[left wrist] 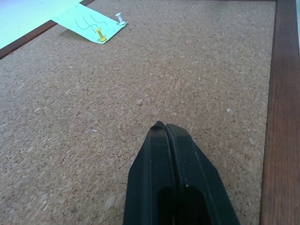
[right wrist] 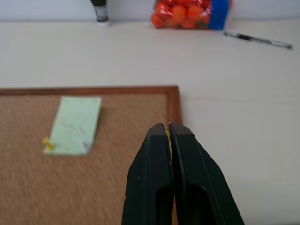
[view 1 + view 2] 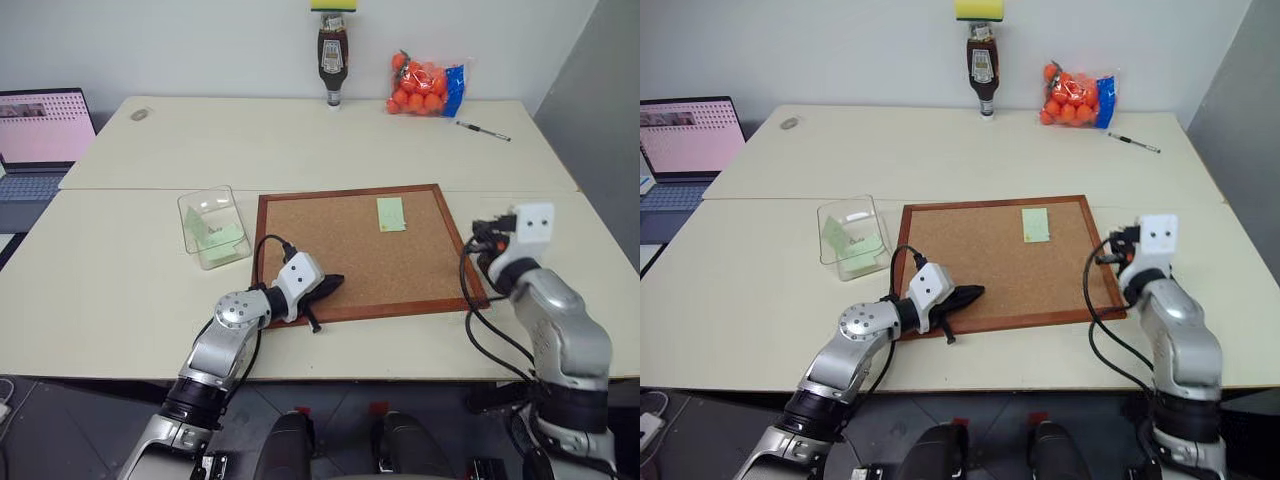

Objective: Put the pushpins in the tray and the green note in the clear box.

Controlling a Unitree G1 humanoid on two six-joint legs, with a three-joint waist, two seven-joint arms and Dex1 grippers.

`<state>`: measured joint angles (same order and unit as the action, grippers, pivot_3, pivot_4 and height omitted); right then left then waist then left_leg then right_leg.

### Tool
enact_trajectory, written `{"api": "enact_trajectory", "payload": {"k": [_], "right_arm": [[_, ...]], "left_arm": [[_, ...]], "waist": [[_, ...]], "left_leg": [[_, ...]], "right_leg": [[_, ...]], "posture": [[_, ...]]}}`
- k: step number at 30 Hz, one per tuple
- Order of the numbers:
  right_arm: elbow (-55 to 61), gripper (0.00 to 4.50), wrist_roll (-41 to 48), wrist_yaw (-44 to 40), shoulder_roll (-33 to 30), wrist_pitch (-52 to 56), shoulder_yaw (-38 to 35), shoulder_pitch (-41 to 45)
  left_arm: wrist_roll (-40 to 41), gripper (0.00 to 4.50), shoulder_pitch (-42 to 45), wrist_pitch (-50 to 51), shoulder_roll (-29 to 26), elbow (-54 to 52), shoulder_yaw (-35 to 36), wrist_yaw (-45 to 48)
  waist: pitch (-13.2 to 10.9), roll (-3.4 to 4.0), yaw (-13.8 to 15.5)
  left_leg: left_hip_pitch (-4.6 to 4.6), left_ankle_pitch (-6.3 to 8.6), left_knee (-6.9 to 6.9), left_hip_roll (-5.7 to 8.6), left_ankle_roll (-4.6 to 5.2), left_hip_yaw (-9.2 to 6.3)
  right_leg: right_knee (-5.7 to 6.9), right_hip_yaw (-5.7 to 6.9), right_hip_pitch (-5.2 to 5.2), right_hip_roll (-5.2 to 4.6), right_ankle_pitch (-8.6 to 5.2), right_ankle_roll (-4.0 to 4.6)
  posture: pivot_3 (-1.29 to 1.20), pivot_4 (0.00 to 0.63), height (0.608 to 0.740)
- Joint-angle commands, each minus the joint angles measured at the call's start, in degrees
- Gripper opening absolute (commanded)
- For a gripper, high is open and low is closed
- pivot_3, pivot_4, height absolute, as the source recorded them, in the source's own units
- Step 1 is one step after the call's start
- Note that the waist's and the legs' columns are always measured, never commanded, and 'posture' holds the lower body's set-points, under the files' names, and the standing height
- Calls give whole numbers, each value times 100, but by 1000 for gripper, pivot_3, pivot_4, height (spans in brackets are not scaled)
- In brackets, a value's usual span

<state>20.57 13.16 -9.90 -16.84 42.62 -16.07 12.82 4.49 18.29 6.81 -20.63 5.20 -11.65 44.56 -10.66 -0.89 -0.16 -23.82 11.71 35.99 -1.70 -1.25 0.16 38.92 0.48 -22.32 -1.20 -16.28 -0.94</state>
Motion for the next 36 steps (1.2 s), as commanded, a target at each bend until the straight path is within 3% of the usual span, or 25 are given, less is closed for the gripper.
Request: {"api": "enact_trajectory", "payload": {"k": [1,9,23,29,36], "right_arm": [[563,43,-3,264,-99,392,-305,-203],[258,43,-87,424,-180,505,-418,-229],[263,2876,68,392,-225,234,-534,-215],[408,2876,451,-236,-113,-91,96,-17],[-1485,2876,-111,-412,134,-1090,1140,1189]], "left_arm": [[77,0,68,-77,44,64,69,-10],[32,0,190,-140,71,207,62,10],[4,0,195,-165,90,225,34,-2],[-13,0,243,-202,92,280,29,10],[-35,0,368,-227,131,363,4,15]], "waist": [[0,0,-8],[0,0,-10],[-1,-1,-9],[-1,-1,-17],[-1,-3,-28]], "left_leg": [[0,0,2,-1,0,0],[2,-5,2,0,8,3],[-3,-5,1,1,8,4],[-3,-5,1,1,8,3],[-1,-6,3,1,9,5]], "right_leg": [[0,-1,-1,1,1,-2],[0,-1,-1,2,6,-11],[-5,0,-2,3,5,-10],[-5,1,-2,4,5,-10],[-4,7,-2,7,7,-13]], "posture": [[0,150,740],[0,150,740],[0,150,740],[0,150,740],[0,150,740]]}}
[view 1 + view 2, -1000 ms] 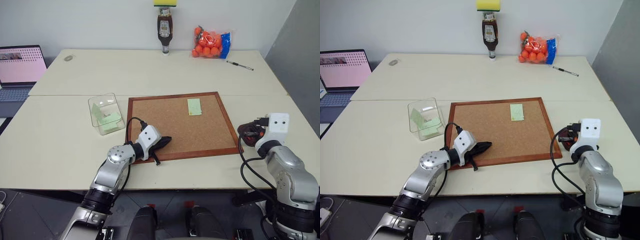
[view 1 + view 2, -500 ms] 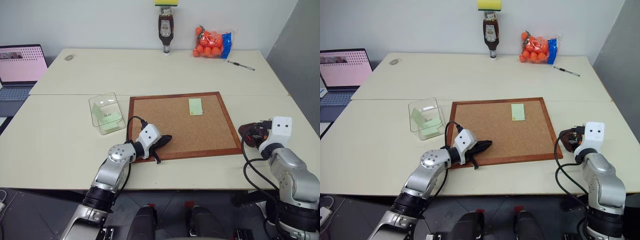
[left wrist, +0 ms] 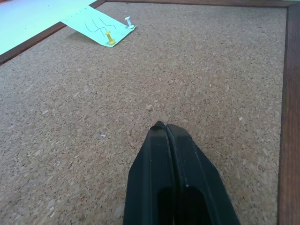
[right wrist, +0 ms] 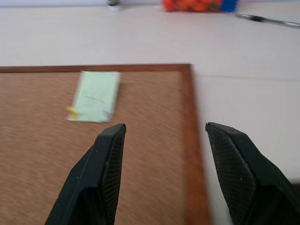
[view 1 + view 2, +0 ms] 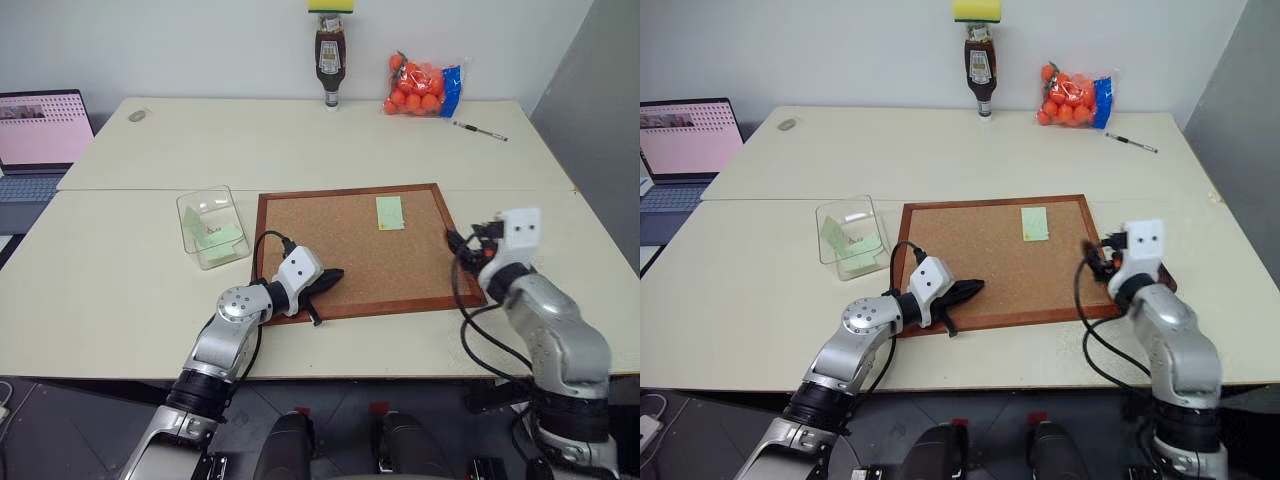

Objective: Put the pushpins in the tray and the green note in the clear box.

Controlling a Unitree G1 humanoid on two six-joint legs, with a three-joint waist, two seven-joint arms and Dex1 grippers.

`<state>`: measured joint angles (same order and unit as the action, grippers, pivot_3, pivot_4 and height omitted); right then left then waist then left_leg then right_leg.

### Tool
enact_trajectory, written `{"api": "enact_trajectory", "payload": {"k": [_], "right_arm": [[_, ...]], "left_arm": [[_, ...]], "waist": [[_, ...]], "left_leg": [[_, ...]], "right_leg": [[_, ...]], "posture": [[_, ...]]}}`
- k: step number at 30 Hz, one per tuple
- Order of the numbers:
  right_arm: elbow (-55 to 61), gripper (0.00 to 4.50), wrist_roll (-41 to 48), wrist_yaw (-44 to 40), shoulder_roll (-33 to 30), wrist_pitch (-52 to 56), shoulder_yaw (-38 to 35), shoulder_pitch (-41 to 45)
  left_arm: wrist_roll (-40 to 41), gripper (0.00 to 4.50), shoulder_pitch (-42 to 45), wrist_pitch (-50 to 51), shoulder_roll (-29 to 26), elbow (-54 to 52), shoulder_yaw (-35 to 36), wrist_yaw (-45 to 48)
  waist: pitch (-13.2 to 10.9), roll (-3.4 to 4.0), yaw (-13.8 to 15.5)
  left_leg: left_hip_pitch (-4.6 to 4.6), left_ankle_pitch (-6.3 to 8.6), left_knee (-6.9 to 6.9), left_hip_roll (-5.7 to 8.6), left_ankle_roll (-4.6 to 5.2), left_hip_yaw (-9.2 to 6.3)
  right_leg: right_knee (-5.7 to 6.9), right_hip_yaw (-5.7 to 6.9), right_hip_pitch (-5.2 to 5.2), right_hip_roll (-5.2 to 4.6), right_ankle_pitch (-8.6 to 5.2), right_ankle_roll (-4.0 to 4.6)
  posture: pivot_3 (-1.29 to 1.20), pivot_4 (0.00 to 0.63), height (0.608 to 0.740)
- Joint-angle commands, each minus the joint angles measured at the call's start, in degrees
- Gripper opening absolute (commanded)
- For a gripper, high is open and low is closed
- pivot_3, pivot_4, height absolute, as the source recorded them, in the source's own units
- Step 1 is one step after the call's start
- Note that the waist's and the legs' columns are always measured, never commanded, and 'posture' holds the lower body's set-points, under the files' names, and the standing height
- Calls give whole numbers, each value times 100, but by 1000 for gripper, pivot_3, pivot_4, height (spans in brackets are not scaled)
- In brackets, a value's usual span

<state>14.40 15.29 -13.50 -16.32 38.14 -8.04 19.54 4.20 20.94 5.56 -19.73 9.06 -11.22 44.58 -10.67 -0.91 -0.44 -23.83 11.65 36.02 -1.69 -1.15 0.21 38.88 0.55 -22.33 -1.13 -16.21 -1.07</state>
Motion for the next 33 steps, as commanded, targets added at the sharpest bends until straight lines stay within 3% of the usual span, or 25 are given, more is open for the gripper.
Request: {"api": "enact_trajectory", "payload": {"k": [1,8,15,18,21,29,33], "right_arm": [[-1226,2876,-407,-60,122,-824,420,696],[-3124,2876,-766,-225,316,-1735,753,1612],[-4251,2876,-984,-118,393,-2335,729,2073],[-4503,2435,-1020,-94,403,-2459,713,2159],[-4550,1637,-967,-98,427,-2493,673,2165],[-4120,36,-864,-160,481,-2404,625,1979],[-3828,36,-834,-127,507,-2388,575,1847]], "left_arm": [[-9,0,115,-101,48,-20,-43,9],[-13,0,92,-88,46,-96,-58,-1],[-19,0,76,-79,31,-133,-63,-8],[-23,0,58,-76,23,-154,-61,-13],[-26,0,47,-75,23,-161,-61,-20],[-43,0,56,-95,37,-121,-84,-19],[-64,0,79,-110,45,-64,-100,-29]], "waist": [[-1,-1,-2],[-1,-2,22],[-1,-2,11],[-1,-2,10],[-1,-2,9],[-1,-2,12],[-1,-2,14]], "left_leg": [[-1,0,0,0,0,1],[-10,0,-5,2,0,11],[-7,0,-3,0,0,10],[-7,0,-4,-1,0,10],[-7,0,-4,0,0,9],[-7,0,-3,0,0,6],[-7,0,-3,0,0,5]], "right_leg": [[0,0,1,0,0,0],[-6,-5,-2,-2,-1,4],[-2,-6,-2,-3,-1,4],[-2,-7,-2,-2,-1,5],[-2,-8,-3,-3,-1,5],[-1,-8,-2,-3,0,5],[-1,-9,-3,-4,-1,5]], "posture": [[0,150,740],[0,150,740],[0,150,740],[0,150,740],[0,150,740],[0,150,740],[0,150,740]]}}
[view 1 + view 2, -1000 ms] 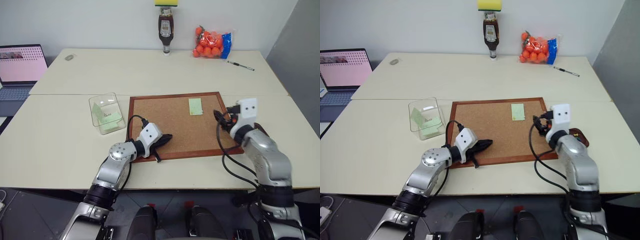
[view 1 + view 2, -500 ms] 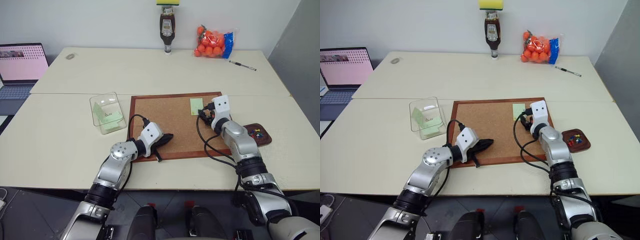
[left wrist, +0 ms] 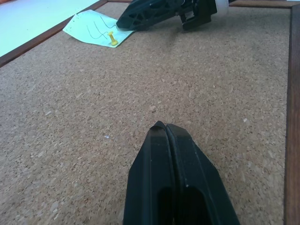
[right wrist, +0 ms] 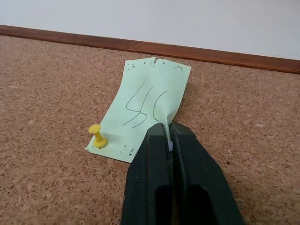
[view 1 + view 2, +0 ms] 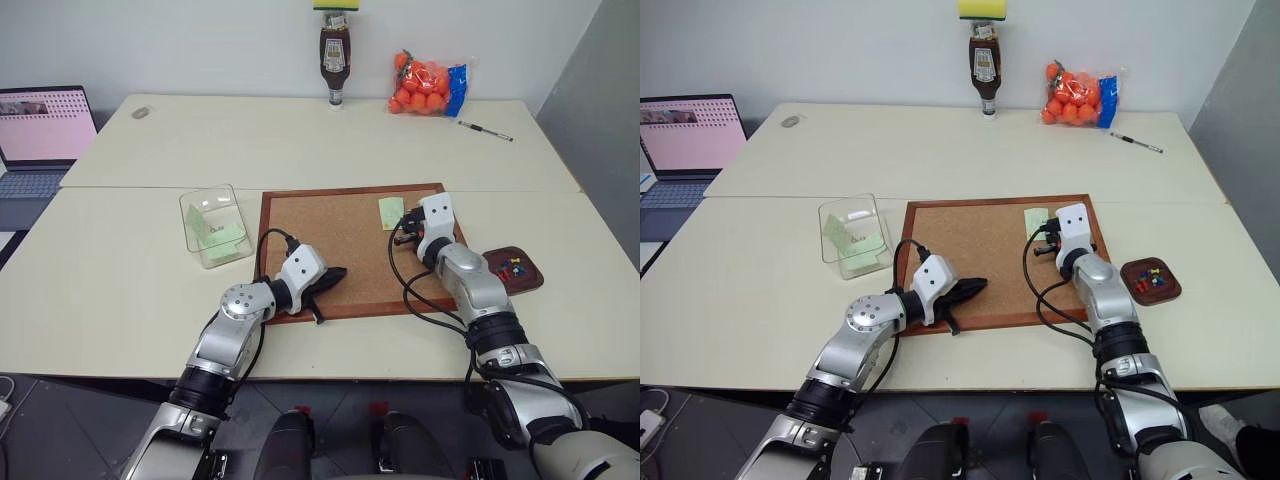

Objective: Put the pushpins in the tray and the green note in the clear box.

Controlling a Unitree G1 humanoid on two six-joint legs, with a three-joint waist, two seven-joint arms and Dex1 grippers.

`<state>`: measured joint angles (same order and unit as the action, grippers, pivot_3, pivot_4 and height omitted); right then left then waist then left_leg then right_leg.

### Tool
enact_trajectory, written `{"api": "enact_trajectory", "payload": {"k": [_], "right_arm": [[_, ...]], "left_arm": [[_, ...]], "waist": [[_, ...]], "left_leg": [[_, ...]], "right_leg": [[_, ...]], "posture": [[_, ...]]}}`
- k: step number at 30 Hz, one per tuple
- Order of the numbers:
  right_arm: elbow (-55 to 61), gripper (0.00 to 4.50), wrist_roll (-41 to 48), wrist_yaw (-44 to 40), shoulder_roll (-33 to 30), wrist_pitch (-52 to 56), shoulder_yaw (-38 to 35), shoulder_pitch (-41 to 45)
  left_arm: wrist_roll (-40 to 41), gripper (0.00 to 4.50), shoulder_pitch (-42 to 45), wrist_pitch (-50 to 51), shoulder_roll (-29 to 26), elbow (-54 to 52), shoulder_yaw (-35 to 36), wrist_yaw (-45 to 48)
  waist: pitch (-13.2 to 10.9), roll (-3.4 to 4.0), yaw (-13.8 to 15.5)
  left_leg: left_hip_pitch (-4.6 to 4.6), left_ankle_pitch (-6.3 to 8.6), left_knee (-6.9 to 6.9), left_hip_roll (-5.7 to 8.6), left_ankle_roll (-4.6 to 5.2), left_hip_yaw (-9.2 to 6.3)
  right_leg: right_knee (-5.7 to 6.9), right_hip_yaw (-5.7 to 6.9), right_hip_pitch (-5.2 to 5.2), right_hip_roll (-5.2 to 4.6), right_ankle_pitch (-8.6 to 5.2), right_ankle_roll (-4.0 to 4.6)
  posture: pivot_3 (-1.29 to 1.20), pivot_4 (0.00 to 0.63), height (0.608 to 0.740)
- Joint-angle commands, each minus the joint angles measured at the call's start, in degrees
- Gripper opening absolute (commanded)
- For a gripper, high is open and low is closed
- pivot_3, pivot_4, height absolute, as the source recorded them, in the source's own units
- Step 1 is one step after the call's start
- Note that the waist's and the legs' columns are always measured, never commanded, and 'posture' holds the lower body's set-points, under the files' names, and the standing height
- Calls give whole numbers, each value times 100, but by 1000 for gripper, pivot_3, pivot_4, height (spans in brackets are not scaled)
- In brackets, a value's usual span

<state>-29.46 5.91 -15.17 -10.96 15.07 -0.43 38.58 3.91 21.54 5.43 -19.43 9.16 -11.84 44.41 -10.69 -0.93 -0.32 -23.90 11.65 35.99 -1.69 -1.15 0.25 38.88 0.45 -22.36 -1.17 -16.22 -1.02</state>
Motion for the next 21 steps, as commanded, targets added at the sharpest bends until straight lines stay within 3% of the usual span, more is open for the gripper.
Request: {"api": "enact_trajectory", "payload": {"k": [1,21], "right_arm": [[634,36,108,46,-23,-66,-194,-91],[1209,36,114,311,129,-134,-309,-409]], "left_arm": [[-38,0,15,-95,13,-78,-41,-13],[-60,0,-57,-61,11,-129,-64,-12]], "waist": [[0,0,3],[0,0,-4]], "left_leg": [[0,0,0,0,0,0],[2,0,0,-1,0,-1]], "right_leg": [[0,0,0,0,0,0],[3,0,0,1,0,0]], "posture": [[0,150,740],[0,150,740]]}}
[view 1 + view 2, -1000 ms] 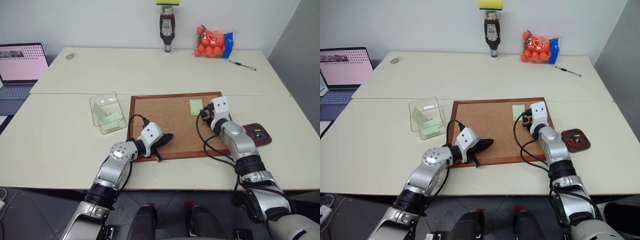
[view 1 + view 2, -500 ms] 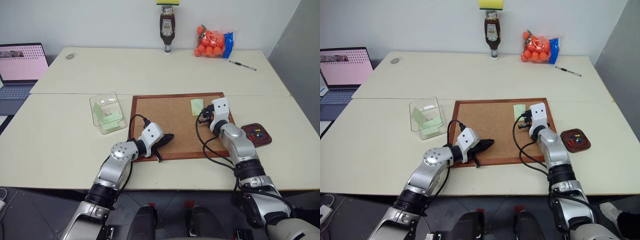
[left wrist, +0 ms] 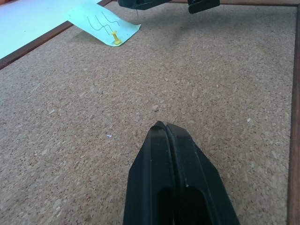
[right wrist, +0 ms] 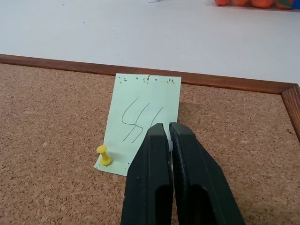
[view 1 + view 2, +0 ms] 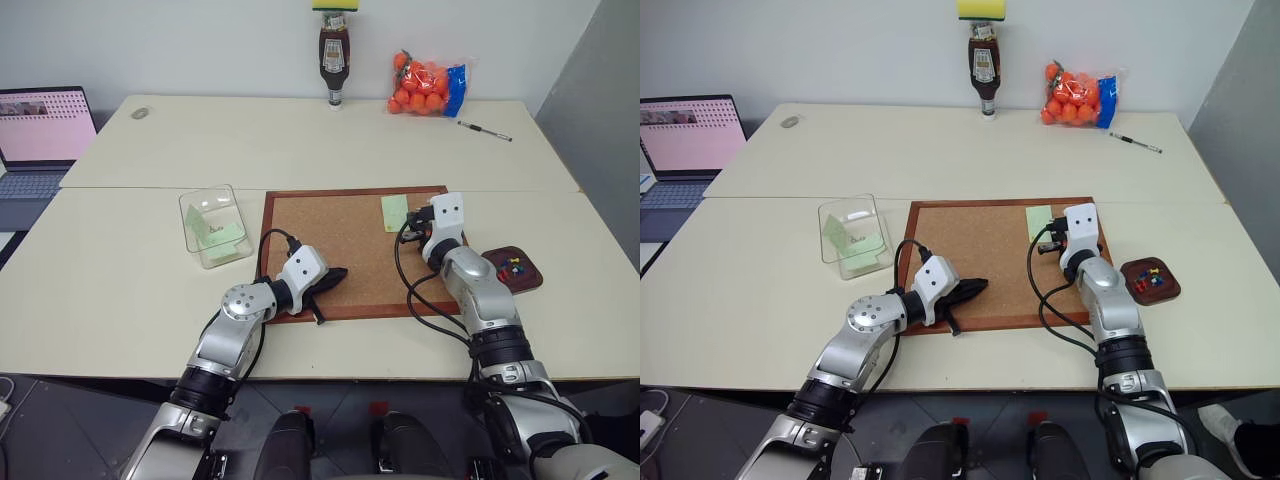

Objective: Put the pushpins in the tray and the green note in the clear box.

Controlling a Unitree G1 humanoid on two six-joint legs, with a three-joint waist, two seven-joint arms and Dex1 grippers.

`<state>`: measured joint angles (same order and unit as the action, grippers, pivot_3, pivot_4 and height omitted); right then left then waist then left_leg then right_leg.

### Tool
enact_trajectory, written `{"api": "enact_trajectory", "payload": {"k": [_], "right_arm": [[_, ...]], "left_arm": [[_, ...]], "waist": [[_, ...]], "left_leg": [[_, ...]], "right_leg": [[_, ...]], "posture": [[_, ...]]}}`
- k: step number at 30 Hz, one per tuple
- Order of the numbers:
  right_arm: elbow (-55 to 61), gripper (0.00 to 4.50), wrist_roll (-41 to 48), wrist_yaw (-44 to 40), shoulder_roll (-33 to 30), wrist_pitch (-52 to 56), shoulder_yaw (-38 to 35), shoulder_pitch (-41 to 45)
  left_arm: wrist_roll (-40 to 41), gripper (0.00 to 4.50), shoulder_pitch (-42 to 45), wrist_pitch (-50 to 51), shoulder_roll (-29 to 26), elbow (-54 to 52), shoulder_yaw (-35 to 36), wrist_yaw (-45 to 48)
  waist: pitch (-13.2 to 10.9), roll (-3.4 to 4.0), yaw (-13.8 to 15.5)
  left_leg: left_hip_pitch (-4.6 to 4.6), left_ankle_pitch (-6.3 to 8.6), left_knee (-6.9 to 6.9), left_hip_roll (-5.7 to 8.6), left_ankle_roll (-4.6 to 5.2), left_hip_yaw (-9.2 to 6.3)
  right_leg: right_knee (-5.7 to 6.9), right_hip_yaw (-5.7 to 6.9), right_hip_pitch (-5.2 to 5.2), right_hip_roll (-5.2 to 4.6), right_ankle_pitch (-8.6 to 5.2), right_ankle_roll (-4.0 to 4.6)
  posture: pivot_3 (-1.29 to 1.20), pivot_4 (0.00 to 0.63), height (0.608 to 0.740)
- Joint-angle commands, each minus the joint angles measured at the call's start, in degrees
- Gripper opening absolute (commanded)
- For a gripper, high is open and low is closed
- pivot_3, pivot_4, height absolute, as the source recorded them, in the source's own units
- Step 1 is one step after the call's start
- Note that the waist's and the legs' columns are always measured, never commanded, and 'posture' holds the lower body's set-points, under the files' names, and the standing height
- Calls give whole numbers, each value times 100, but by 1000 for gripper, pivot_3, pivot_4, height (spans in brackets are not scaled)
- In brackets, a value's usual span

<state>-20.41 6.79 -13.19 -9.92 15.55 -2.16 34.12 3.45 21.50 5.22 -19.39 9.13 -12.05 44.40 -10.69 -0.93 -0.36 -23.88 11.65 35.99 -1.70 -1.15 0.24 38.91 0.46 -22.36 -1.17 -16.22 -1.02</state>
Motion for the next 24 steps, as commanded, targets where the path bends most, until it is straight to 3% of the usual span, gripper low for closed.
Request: {"api": "enact_trajectory", "payload": {"k": [1,7,15,24], "right_arm": [[367,36,45,124,24,-170,-151,22],[1398,36,181,132,-131,252,-298,-395],[3881,36,404,343,-775,1636,-1261,-2283],[3944,36,323,567,-884,2009,-1522,-2663]], "left_arm": [[-16,0,-55,-40,9,-129,-45,-11],[-13,0,-82,-17,25,-187,-55,-25],[-7,0,-164,-9,37,-257,-71,-2],[-11,0,-4,-77,70,-63,-117,68]], "waist": [[0,0,0],[0,0,1],[2,4,38],[2,3,-26]], "left_leg": [[0,0,0,0,0,0],[-1,0,-1,0,0,-1],[-5,1,-2,4,-2,-4],[11,0,0,-9,0,-7]], "right_leg": [[0,0,0,0,0,0],[-1,0,0,0,0,0],[-17,0,2,-9,-1,-2],[4,7,3,6,0,-2]], "posture": [[0,150,740],[0,150,740],[0,150,740],[0,150,740]]}}
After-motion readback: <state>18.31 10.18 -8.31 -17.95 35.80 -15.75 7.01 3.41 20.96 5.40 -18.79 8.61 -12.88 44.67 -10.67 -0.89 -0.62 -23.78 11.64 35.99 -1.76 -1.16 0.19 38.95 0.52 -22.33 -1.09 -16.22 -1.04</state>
